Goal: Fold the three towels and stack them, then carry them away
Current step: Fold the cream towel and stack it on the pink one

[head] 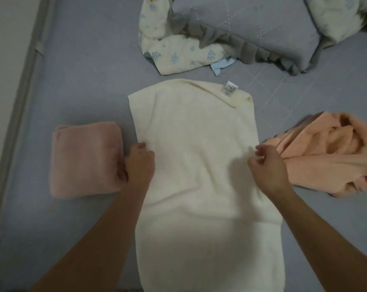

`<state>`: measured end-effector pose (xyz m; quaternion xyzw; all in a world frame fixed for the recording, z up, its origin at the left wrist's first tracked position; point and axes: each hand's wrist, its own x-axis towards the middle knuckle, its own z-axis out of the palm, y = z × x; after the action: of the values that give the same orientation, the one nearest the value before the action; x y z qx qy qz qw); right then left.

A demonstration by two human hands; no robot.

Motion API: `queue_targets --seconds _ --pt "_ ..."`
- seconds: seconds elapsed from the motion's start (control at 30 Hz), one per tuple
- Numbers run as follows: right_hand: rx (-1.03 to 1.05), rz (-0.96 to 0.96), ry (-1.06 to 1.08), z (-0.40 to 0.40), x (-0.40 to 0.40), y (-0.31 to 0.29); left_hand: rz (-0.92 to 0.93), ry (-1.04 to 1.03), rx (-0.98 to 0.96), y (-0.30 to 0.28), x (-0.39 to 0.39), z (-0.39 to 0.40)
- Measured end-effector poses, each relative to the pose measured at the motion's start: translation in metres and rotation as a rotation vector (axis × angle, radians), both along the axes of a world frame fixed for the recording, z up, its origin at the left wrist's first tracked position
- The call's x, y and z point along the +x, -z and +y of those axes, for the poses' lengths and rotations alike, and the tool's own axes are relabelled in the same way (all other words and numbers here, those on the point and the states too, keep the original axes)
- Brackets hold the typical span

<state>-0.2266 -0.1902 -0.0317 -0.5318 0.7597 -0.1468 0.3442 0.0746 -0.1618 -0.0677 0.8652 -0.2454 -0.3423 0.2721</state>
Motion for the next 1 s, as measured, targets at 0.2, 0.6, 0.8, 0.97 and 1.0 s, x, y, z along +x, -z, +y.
queue_targets --seconds 0.2,0.6,0.8,0.97,1.0 --pt "-0.128 0.279 -0.266 -0.102 0.01 0.028 -0.175 -0.09 0.028 0.01 0.035 -0.092" --pt "-0.197 0.091 0.066 -0.214 0.031 0.03 -0.421 0.104 -0.314 -0.001 0.072 -0.193" --pt "-0.161 0.037 0.001 -0.194 0.033 0.042 -0.574 0.542 -0.016 0.02 0.054 -0.155" --pt "-0.264 0.335 -0.719 -0.083 0.053 0.061 -0.661 0.972 -0.169 0.04 -0.005 -0.089" --pt "-0.26 0.344 -0.766 -0.061 0.058 0.067 -0.699 1.038 -0.176 0.046 -0.017 -0.074"
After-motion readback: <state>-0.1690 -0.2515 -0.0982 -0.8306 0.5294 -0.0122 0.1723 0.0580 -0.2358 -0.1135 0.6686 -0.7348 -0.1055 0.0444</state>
